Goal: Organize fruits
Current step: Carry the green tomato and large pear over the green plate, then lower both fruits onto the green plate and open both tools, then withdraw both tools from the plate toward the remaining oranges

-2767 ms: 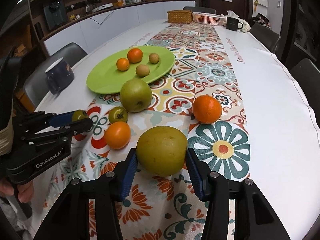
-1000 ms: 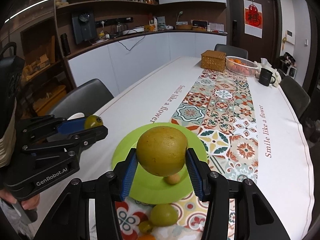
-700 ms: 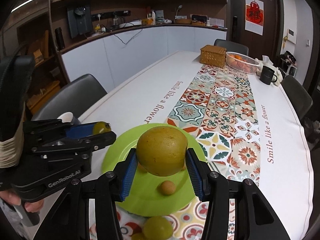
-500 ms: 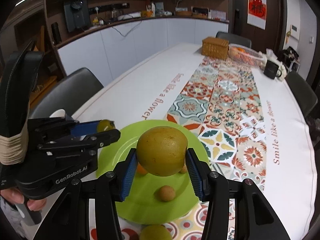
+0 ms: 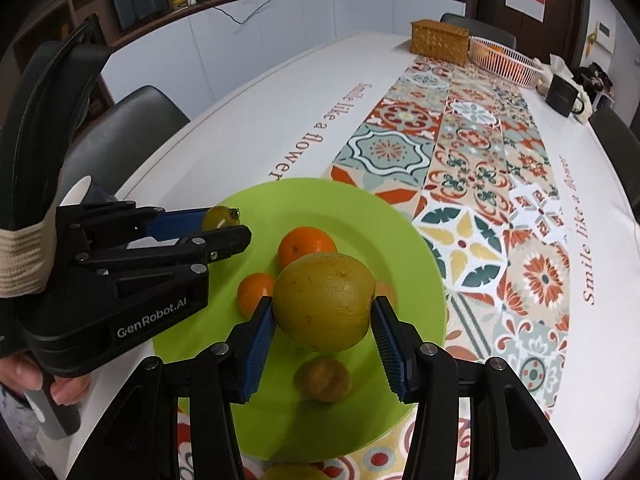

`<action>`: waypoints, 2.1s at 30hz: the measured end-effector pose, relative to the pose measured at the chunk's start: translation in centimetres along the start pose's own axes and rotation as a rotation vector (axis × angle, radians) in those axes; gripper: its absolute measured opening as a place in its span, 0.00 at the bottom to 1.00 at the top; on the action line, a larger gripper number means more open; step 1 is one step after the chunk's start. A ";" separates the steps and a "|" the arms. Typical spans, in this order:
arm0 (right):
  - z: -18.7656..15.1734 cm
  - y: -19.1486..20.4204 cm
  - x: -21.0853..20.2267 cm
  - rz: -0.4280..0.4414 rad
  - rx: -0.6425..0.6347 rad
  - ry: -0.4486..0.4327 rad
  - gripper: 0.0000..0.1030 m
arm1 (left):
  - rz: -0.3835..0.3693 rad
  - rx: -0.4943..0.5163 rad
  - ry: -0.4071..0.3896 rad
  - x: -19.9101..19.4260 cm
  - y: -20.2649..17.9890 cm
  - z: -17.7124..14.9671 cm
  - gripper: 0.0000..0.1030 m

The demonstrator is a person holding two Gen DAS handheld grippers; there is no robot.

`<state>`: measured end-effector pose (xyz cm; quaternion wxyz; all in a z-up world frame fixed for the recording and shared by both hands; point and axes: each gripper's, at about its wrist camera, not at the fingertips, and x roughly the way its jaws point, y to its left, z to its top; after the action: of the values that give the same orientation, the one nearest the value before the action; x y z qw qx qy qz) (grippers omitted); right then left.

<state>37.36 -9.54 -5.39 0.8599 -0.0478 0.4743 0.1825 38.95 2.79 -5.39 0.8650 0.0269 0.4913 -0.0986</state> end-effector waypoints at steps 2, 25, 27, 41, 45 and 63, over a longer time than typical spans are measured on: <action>-0.1 0.0 -0.3 -0.009 -0.002 -0.014 0.49 | 0.008 0.009 -0.010 -0.4 -0.2 -0.1 0.40; -3.5 0.1 -11.7 -0.017 -0.040 -0.251 0.53 | 0.141 0.022 -0.245 -13.9 -4.6 -5.1 0.60; -4.1 0.0 -12.8 -0.020 -0.035 -0.270 0.53 | 0.150 0.017 -0.274 -15.4 -5.4 -5.9 0.65; -8.9 -1.9 -18.7 -0.030 -0.043 -0.345 0.63 | 0.131 -0.050 -0.311 -19.9 -9.8 -10.7 0.76; -10.3 -2.4 -19.4 -0.027 -0.052 -0.350 0.63 | 0.127 -0.074 -0.307 -20.2 -10.9 -12.0 0.78; -15.8 -5.9 -15.3 -0.019 -0.043 -0.212 0.64 | 0.128 -0.092 -0.111 -14.0 -14.4 -16.0 0.79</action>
<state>19.46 -23.14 -1.81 0.9057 -0.0511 0.3762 0.1886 15.64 -7.01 -0.93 0.8958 0.0132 0.4437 -0.0218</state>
